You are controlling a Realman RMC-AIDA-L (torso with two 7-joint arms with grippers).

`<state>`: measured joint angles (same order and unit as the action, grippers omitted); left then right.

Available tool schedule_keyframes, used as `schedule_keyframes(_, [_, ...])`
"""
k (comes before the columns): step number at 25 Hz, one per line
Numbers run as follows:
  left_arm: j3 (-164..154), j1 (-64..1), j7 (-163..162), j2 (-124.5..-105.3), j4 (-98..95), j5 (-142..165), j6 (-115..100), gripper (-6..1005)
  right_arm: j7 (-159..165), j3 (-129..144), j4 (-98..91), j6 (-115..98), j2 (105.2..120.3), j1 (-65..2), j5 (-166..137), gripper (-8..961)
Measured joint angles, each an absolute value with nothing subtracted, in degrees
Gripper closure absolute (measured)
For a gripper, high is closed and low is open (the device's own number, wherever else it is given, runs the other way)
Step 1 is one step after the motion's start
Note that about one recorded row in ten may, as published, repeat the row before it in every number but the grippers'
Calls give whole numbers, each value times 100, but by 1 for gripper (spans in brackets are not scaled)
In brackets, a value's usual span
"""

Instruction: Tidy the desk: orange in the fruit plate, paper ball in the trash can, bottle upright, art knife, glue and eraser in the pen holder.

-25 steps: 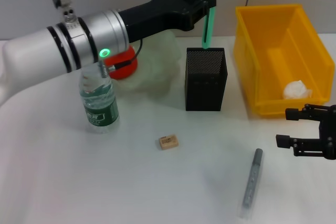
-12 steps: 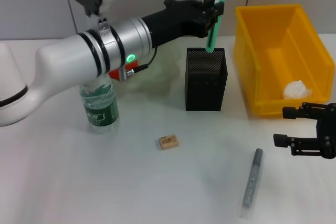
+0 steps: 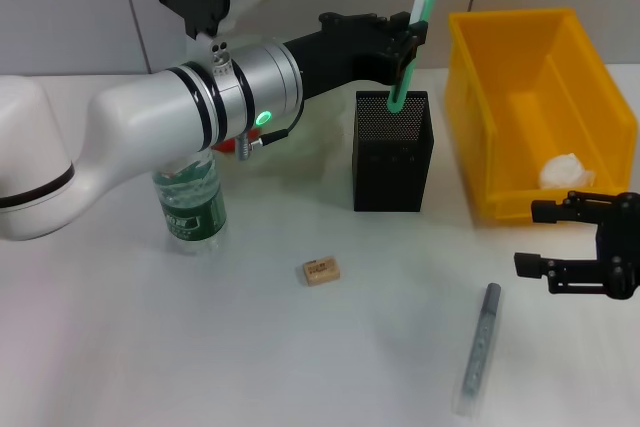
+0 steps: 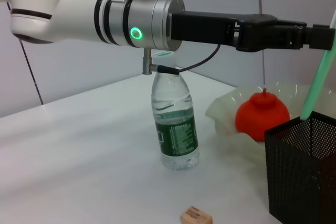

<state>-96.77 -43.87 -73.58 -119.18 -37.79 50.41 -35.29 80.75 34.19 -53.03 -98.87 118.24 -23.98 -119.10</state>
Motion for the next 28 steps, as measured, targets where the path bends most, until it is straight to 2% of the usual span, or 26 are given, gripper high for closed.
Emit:
schedule_keyframes(12, [-10097,-4385,-6762,-11918,-3725,4521,-2972,818,8076,3419,-5258,-9813,11822,-2450,-11910,176])
schedule_keyframes(15, [-10099,-4374,-6773,-11918,-3726,4516,-2996,646,8076,3424,-5255,-9788,11824,-2461,-11915,176])
schedule_keyframes(19, [-10099,-4334,-6777,-11918,-3749,4514,-3063,483,8076,3428,-5255,-9752,11827,-2472,-11938,176])
schedule_keyframes(24, [-9980,-3974,-6770,-11843,-3955,4558,-4150,270,8184,3430,-5296,-9760,11827,-2498,-11958,176])
schedule_keyframes(26, [-9798,-3560,-6800,-11735,-4339,4762,-4990,184,8313,3437,-5413,-9797,11829,-2512,-11963,176])
schedule_keyframes(28, [-9509,-3079,-6948,-11629,-4812,5199,-5694,176,8471,3494,-5581,-9840,11836,-2530,-11966,176])
